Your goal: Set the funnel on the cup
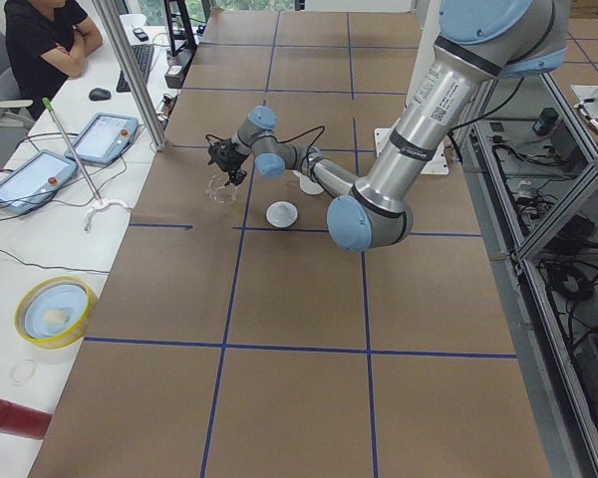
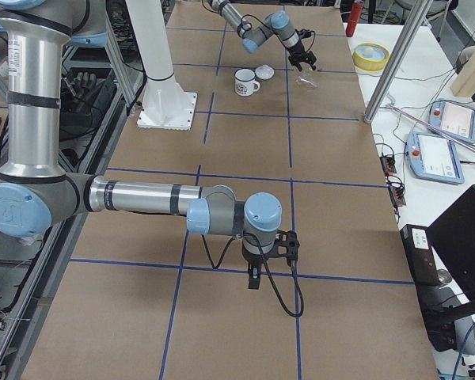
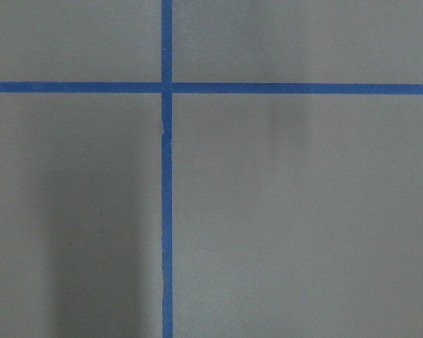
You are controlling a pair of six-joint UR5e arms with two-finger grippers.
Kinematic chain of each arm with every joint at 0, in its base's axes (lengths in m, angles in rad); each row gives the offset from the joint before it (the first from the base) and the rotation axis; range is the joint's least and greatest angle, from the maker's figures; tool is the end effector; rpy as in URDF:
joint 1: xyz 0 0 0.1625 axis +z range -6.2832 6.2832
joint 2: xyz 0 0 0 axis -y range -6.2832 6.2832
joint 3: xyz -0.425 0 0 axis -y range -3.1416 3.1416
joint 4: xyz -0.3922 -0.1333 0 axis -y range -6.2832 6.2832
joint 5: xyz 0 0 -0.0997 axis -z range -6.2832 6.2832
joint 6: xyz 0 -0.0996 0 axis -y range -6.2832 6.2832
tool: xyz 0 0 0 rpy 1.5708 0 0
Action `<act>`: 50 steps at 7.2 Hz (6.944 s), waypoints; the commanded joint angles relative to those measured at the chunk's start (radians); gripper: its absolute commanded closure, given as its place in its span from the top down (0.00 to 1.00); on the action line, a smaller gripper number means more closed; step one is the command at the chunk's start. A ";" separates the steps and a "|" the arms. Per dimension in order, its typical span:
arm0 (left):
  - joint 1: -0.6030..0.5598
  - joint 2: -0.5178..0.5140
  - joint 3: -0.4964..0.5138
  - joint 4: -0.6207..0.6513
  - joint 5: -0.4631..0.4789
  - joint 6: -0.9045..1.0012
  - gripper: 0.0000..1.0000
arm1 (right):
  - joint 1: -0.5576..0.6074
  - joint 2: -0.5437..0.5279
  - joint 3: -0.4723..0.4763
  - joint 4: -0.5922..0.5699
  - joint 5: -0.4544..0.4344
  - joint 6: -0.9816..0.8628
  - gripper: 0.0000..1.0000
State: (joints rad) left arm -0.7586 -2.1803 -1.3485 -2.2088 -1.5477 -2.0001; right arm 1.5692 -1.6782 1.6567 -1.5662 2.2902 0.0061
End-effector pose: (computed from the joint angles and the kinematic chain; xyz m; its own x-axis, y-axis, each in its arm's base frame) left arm 0.4462 -0.6097 0.3293 0.0502 -0.6209 -0.7822 0.7951 0.4988 -0.3449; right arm 0.0670 -0.4451 0.6701 0.7522 0.0160 0.6587 -0.0030 0.9998 -0.0209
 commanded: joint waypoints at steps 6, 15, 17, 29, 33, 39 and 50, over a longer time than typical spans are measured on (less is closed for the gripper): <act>0.010 -0.013 0.020 -0.054 0.001 0.012 0.00 | 0.000 0.000 0.000 0.000 0.000 0.000 1.00; -0.058 0.060 -0.702 0.748 -0.288 0.467 0.00 | 0.000 0.000 0.000 0.000 0.000 0.000 1.00; 0.031 0.050 -0.762 0.923 -0.336 0.561 0.00 | 0.000 0.000 0.000 0.000 0.000 0.000 1.00; 0.312 -0.058 -0.650 1.100 -0.137 0.656 0.15 | 0.000 0.000 0.000 0.000 0.000 0.000 1.00; 0.341 -0.062 -0.640 1.098 -0.106 0.644 1.00 | 0.000 0.000 0.000 0.000 0.000 0.000 1.00; 0.242 -0.041 -0.725 0.906 -0.130 0.653 1.00 | 0.000 0.000 0.000 0.000 0.000 0.000 1.00; -0.752 0.529 -0.324 0.623 -0.749 2.094 1.00 | 0.000 0.000 0.000 0.000 0.000 0.000 1.00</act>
State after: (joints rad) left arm -1.4468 -1.7537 -1.6860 -1.5233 -2.2930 0.0094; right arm 1.5693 -1.6782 1.6567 -1.5662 2.2902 0.0061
